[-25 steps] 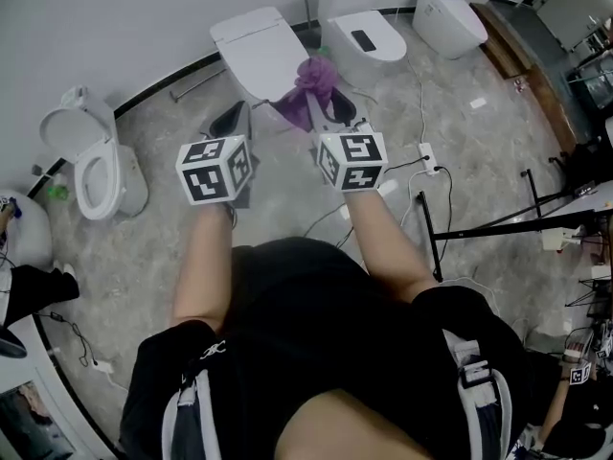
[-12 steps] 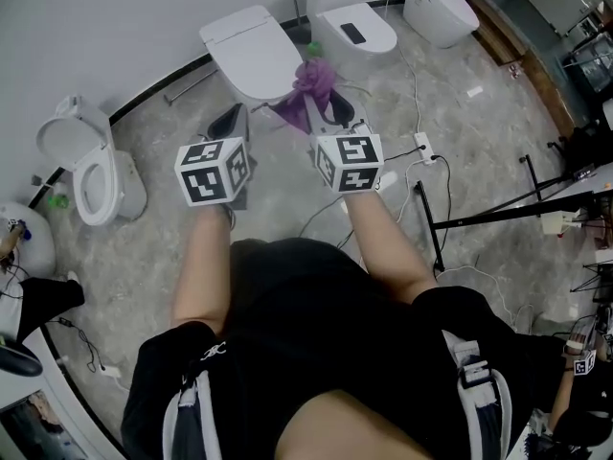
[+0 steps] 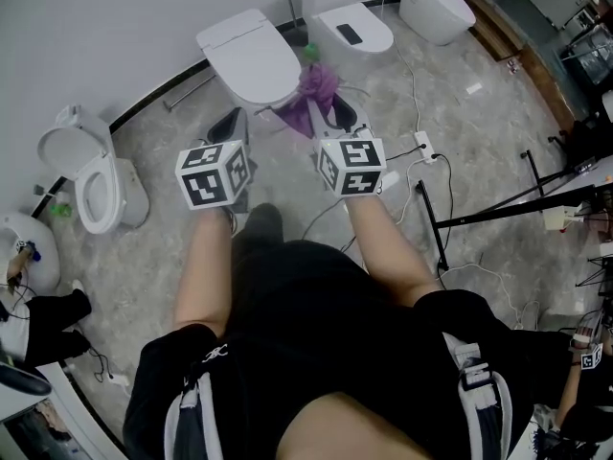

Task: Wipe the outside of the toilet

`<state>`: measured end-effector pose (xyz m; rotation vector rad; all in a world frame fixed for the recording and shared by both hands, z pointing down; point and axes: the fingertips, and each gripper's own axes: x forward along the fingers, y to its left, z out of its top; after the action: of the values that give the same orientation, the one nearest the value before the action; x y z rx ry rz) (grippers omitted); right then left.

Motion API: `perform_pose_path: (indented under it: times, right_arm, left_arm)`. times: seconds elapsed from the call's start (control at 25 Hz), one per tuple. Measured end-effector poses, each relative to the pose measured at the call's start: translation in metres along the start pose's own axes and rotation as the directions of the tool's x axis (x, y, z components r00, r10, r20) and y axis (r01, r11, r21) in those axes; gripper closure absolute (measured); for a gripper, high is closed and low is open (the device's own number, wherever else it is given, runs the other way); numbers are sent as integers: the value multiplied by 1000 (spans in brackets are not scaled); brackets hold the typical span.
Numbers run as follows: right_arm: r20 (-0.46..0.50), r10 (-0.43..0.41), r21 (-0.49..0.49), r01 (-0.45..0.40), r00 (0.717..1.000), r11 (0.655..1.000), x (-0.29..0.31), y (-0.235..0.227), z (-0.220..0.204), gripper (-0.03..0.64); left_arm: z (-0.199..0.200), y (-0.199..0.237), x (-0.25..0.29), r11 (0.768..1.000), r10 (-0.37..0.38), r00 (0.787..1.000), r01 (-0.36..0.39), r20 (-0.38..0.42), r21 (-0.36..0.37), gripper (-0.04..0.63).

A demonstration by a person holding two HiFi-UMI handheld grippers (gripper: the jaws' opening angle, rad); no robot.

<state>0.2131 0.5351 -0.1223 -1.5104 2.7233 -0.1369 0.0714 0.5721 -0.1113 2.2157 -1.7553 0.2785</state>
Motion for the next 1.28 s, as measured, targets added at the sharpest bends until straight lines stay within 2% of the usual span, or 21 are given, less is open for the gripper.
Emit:
perform_pose_path:
  times: [0.28, 0.56, 0.72, 0.96, 1.28]
  right_arm:
    - [0, -9, -67, 9, 1000, 998, 24, -16, 1, 495]
    - [-22, 16, -80, -17, 1000, 997, 76, -34, -3, 495]
    - [-28, 10, -114, -14, 1000, 993, 123, -44, -2, 495]
    - [-13, 4, -155, -6, 1000, 988, 191, -57, 7, 491]
    - [-47, 27, -160, -34, 999, 986, 302, -62, 11, 491]
  left_arm:
    - [4, 0, 37, 1000, -18, 1000, 19, -22, 19, 586]
    - [22, 15, 93, 999, -37, 999, 38, -27, 23, 586]
    - [32, 38, 139, 999, -40, 998, 42, -53, 26, 586]
    - [60, 75, 195, 999, -42, 998, 43, -51, 19, 586]
    - [102, 146, 270, 999, -38, 998, 38, -45, -9, 586]
